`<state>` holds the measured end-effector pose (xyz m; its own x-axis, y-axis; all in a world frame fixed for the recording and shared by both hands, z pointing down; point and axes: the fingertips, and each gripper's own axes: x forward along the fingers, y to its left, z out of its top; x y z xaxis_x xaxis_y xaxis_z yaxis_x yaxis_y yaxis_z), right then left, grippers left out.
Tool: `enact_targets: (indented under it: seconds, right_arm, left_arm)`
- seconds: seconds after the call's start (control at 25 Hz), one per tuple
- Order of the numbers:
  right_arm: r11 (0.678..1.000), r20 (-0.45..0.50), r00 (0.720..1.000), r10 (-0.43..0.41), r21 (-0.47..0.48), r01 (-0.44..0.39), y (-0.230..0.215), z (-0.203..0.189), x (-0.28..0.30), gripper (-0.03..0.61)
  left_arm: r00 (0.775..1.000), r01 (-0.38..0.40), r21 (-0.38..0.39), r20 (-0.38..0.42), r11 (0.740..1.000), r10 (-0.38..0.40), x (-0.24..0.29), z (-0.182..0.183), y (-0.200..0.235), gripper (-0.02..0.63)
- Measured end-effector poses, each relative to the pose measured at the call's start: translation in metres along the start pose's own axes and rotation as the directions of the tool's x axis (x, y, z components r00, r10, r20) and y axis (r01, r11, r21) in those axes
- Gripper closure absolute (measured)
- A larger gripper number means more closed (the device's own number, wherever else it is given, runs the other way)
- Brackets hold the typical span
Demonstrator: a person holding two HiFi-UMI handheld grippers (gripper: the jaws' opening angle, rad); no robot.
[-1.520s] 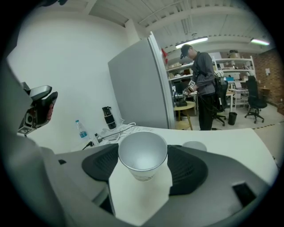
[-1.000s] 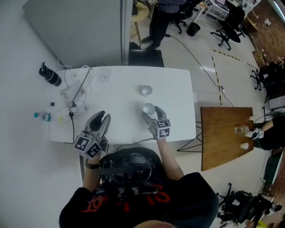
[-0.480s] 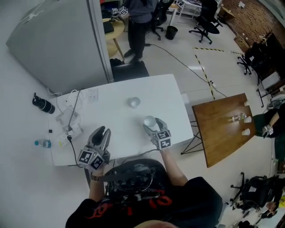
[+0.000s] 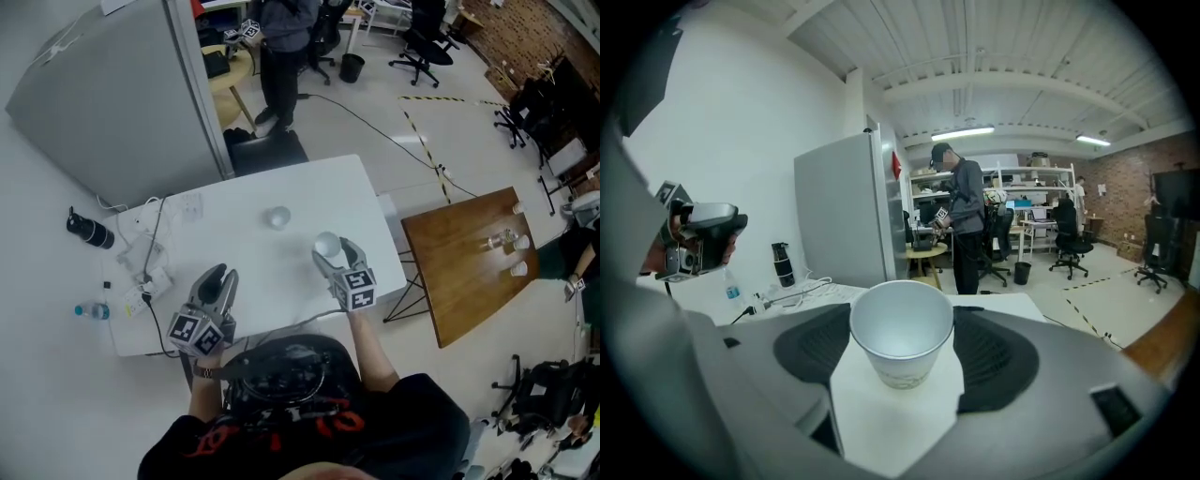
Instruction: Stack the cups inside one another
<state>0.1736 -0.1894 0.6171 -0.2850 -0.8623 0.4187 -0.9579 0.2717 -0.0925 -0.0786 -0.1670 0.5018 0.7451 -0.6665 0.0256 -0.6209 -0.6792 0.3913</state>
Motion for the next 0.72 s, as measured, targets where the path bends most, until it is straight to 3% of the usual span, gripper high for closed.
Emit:
enact_targets:
  seconds: [0.28,0.52,0.72]
  right_arm:
    - [0.998,0.049,0.998,0.038,-0.046,-0.035,0.006,0.037,0.010,0.222]
    - [0.994,0.113,0.988,0.105,-0.030,-0.102,0.012,0.072,0.026,0.222]
    - [0.988,0.088,0.987,0.132,-0.091,-0.124,0.014,0.081,0.052,0.222]
  left_arm:
    - [1.000,-0.010,0.007,0.005,1.000,0.010,0.000,0.003,0.004,0.491]
    - [0.998,-0.057,0.004,0.016,0.998,0.057,-0.010,0.004,0.016,0.491]
    - [0.993,-0.113,-0.006,0.027,0.994,0.113,-0.021,0.005,0.026,0.491]
